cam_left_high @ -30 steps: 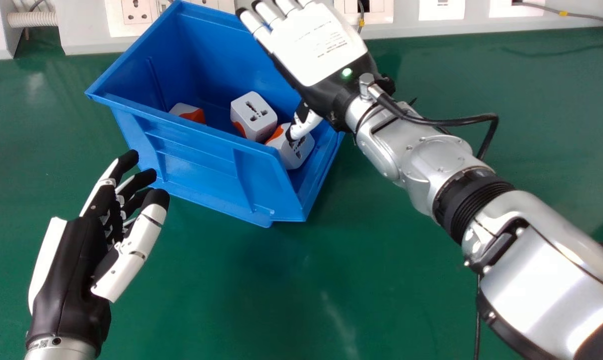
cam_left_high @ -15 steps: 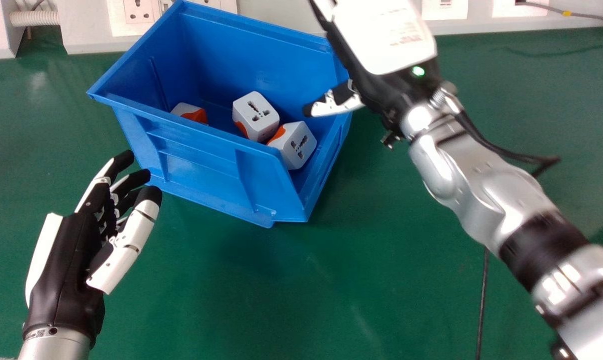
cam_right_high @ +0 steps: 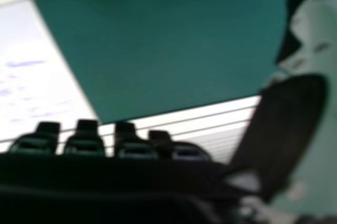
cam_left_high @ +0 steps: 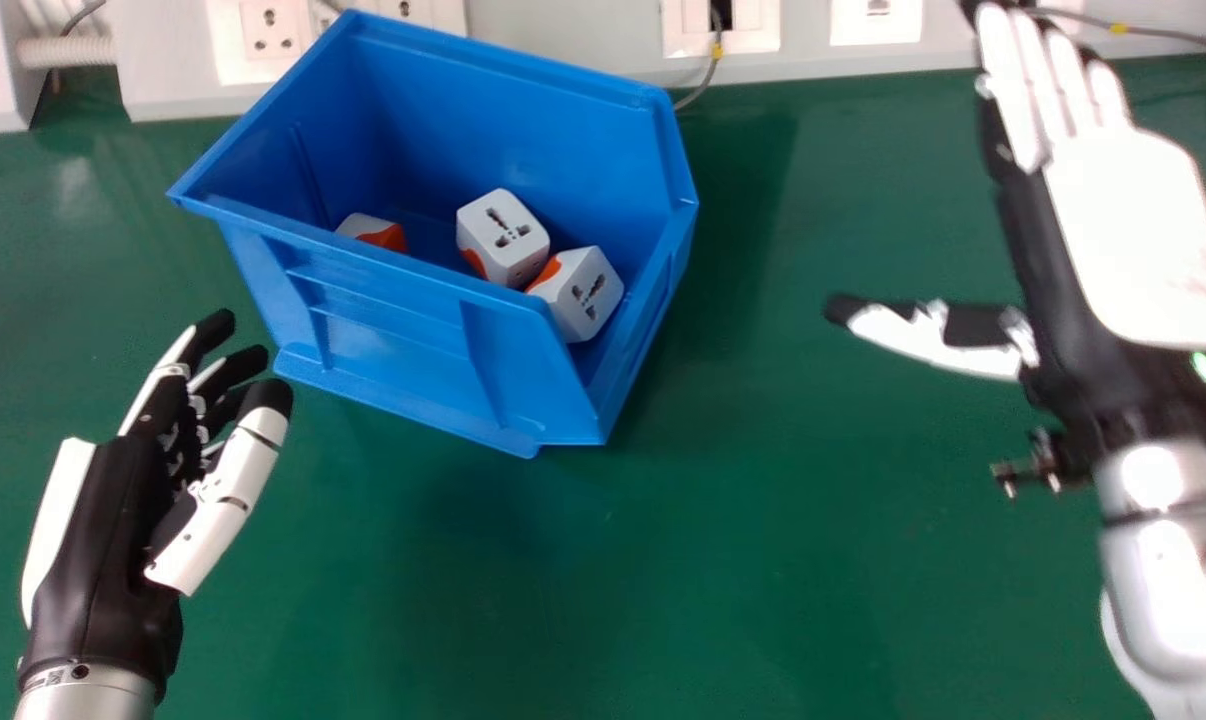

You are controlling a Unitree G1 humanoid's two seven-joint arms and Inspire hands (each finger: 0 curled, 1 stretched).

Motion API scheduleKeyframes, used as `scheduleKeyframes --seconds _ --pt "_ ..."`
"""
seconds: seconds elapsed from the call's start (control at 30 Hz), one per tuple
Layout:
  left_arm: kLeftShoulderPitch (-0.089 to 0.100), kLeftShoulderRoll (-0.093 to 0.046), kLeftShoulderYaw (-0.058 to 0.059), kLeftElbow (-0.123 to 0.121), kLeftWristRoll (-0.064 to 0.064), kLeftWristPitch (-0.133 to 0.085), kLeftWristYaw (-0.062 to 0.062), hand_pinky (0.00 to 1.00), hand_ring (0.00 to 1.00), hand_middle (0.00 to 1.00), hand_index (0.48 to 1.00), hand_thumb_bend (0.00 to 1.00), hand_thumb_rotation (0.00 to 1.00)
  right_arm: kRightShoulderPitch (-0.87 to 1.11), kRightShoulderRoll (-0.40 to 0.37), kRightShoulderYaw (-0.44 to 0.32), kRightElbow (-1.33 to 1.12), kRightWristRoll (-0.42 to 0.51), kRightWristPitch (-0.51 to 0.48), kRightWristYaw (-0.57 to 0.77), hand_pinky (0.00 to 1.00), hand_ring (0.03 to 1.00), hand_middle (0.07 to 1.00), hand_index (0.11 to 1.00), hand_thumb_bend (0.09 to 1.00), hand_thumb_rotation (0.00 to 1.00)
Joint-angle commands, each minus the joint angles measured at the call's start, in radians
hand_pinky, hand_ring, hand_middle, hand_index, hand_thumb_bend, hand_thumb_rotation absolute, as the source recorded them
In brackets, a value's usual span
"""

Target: Pick all objects and put in blue box

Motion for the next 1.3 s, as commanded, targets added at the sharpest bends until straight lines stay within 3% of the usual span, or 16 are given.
scheduleKeyframes --seconds 0.0,0.07,0.17,0.27,0.43,0.5,0.7,0.83,0.93,1.1,1.17,1.27 --pt "0.009 0.012 0.018 0.002 -0.009 -0.031 -0.002 0.8 0.87 0.88 0.917 0.39 0.6 0.04 0.026 -0.01 -0.063 -0.017 0.004 -0.003 1.0 1.0 1.0 1.0 0.498 0.42" --pt "0.019 0.012 0.026 -0.009 -0.015 -0.031 -0.004 0.8 0.87 0.88 0.918 0.39 0.6 0.119 0.055 -0.005 -0.098 -0.016 0.01 -0.002 1.0 1.0 1.0 1.0 0.495 0.42" --pt "0.036 0.008 0.039 -0.026 -0.04 -0.022 -0.012 0.8 0.88 0.89 0.92 0.38 0.61 0.219 0.086 -0.003 -0.13 0.002 0.002 0.011 1.0 1.0 1.0 1.0 0.488 0.43" --pt "0.04 0.012 0.052 -0.013 -0.065 -0.025 -0.022 0.8 0.88 0.89 0.923 0.36 0.6 0.285 0.101 -0.011 -0.142 0.035 -0.029 0.021 1.0 1.0 1.0 1.0 0.48 0.44" --pt "0.048 0.023 0.073 0.011 -0.091 -0.034 -0.044 0.82 0.89 0.9 0.93 0.33 0.59 0.346 0.099 -0.024 -0.096 0.088 -0.135 -0.002 1.0 1.0 1.0 1.0 0.448 0.46" --pt "0.057 0.028 0.087 0.018 -0.103 -0.042 -0.056 0.82 0.89 0.9 0.932 0.32 0.59 0.356 0.102 -0.025 -0.066 0.104 -0.179 -0.007 0.99 1.0 1.0 1.0 0.436 0.47" --pt "0.087 0.039 0.134 0.047 -0.14 -0.084 -0.087 0.84 0.89 0.9 0.939 0.3 0.58 0.374 0.125 -0.009 0.013 0.182 -0.298 0.005 0.96 1.0 1.0 1.0 0.407 0.55" --pt "0.101 0.042 0.156 0.063 -0.157 -0.114 -0.107 0.85 0.9 0.9 0.943 0.27 0.58 0.386 0.167 -0.003 0.059 0.311 -0.371 0.032 0.95 1.0 1.0 1.0 0.38 0.66" --pt "0.094 0.045 0.165 0.097 -0.162 -0.146 -0.119 0.85 0.9 0.9 0.944 0.27 0.58 0.405 0.22 0.01 0.063 0.417 -0.366 0.079 0.96 1.0 1.0 1.0 0.372 0.69" --pt "0.087 0.055 0.18 0.164 -0.185 -0.198 -0.152 0.84 0.9 0.9 0.945 0.28 0.61 0.42 0.24 0.01 0.067 0.477 -0.362 0.144 0.96 1.0 1.0 1.0 0.344 0.73" --pt "0.087 0.057 0.186 0.178 -0.195 -0.205 -0.164 0.84 0.9 0.89 0.945 0.29 0.63 0.422 0.241 0.001 0.074 0.486 -0.366 0.158 0.96 1.0 1.0 1.0 0.334 0.75" --pt "0.09 0.06 0.189 0.173 -0.206 -0.19 -0.171 0.84 0.9 0.89 0.948 0.31 0.66 0.421 0.248 -0.02 0.087 0.545 -0.364 0.189 0.96 1.0 1.0 1.0 0.32 0.87"
